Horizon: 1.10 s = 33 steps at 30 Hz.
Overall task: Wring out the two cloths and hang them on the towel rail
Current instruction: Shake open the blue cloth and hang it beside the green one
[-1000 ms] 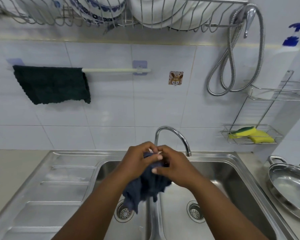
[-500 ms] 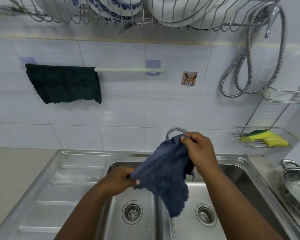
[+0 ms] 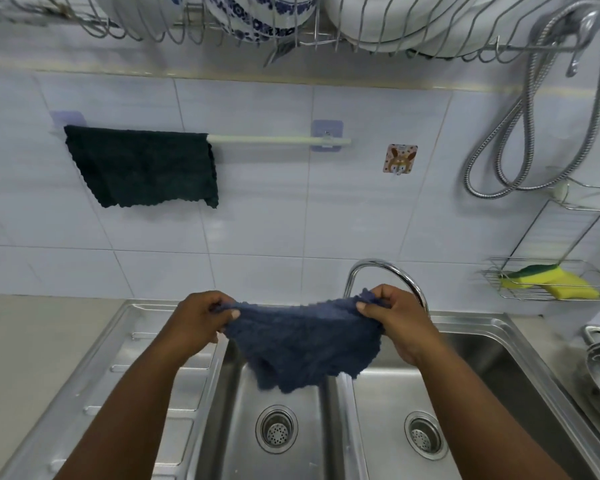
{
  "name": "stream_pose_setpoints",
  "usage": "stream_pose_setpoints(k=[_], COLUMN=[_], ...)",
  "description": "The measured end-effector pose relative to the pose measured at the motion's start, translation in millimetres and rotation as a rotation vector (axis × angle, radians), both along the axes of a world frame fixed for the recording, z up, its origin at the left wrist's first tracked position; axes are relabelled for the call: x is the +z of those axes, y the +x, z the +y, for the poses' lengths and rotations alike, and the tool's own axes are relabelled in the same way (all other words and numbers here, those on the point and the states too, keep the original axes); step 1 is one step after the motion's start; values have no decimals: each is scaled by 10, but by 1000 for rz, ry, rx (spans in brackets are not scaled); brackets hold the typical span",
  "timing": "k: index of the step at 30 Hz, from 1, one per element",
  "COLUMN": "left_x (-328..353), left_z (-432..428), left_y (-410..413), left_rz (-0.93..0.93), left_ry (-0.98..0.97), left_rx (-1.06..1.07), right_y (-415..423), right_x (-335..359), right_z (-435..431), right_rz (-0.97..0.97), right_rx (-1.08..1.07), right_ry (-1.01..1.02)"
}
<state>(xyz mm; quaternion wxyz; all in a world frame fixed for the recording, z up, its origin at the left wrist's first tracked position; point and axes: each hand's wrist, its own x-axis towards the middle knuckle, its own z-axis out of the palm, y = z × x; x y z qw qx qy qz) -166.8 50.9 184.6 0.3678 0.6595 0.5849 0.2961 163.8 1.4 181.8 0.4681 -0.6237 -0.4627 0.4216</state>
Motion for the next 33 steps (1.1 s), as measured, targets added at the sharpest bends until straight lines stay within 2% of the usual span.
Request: stream_pose_setpoints(k=[3,5,7,9,11,12,13,14,15,17,18,19,22,24,29,33], left_x=[39,132,276,464,637,659,607,466,272,-181,-428,-611,-700,-604,-323,-115], left_z=[80,144,193,178,40,-45,-127,-190,-242,-338,-384,-389,-295,-196,43,218], left_y=[-150,-183,-160,-149,-193,-232,-268,-306,-342,-419,-486,-577,-773,-766,-695,-694], left_rz=[34,83,129,5,-197,-229,-172,-88,1,265,397,422,165,87,-125,-160], left_ry=[-67,-24,107,320,644,841,1020,1105,1005,410,154,30,17,36,45,75], left_rx=[-24,4,86,231,345,352,321,225,73,-336,-474,-488,-199,-45,149,191], right_y=[11,3,-63,-126,-162,-173,-187,-198,-217,-247,-246,-213,-135,-172,-242,-199], right_x=[-1,65,226,483,751,818,813,718,549,106,-104,-259,-293,-215,36,205], right_z=[52,97,145,166,82,10,-77,-164,-242,-372,-430,-449,-341,-218,-23,115], right_rz=[50,-85,-225,-193,-103,-139,-265,-427,-571,-766,-791,-763,-537,-488,-562,-603], right_rx=[-47,-27,6,-25,-92,-107,-99,-54,42,386,508,523,252,150,208,186], right_ry=[1,5,34,216,556,717,829,864,772,259,13,-103,-96,-55,1,18])
